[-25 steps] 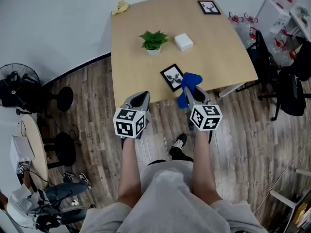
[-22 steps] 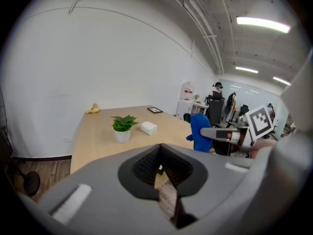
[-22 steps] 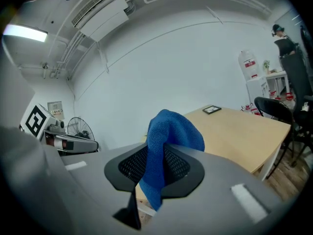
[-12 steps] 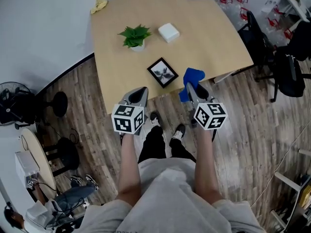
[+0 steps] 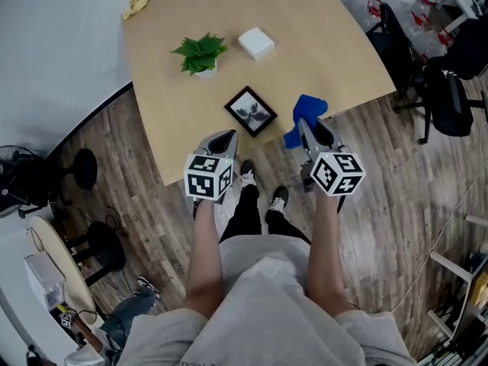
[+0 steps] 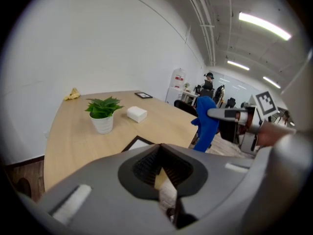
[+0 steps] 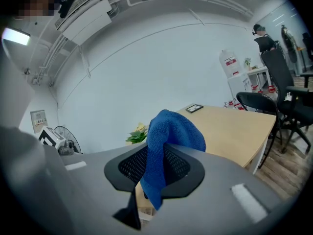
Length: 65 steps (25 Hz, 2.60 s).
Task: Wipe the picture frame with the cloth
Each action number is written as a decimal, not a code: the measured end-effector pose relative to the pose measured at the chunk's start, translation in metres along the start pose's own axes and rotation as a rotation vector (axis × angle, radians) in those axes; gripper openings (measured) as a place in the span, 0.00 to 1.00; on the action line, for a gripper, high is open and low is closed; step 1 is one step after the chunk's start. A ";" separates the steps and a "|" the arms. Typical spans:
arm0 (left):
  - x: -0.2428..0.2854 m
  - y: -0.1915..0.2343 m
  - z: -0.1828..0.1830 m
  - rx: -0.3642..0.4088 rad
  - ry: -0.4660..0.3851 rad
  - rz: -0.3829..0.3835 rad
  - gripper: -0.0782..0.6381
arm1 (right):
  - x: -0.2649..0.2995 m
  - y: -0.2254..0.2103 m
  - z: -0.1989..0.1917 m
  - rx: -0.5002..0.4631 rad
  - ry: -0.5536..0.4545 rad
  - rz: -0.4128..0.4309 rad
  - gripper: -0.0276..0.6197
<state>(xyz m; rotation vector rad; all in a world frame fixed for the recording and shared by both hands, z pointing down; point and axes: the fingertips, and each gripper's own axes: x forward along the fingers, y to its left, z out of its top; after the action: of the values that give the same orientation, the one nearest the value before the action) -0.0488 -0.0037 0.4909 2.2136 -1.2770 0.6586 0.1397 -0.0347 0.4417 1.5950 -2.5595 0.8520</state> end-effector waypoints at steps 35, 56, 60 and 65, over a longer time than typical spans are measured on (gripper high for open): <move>0.135 0.047 -0.073 0.223 0.382 -0.182 0.18 | 0.123 -0.010 0.005 0.003 0.071 -0.129 0.16; 0.144 0.042 -0.076 0.300 0.399 -0.245 0.18 | 0.170 0.029 0.007 -0.040 0.062 -0.071 0.16; 0.144 0.041 -0.081 0.308 0.411 -0.242 0.18 | 0.173 0.033 0.013 -0.051 0.058 -0.048 0.16; 0.145 0.042 -0.079 0.340 0.445 -0.228 0.18 | 0.191 0.041 0.026 -0.059 0.036 0.024 0.16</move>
<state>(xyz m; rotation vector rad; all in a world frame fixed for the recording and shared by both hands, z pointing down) -0.0339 -0.0650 0.6493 2.2457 -0.7188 1.2635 0.0201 -0.1912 0.4553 1.5224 -2.5592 0.7920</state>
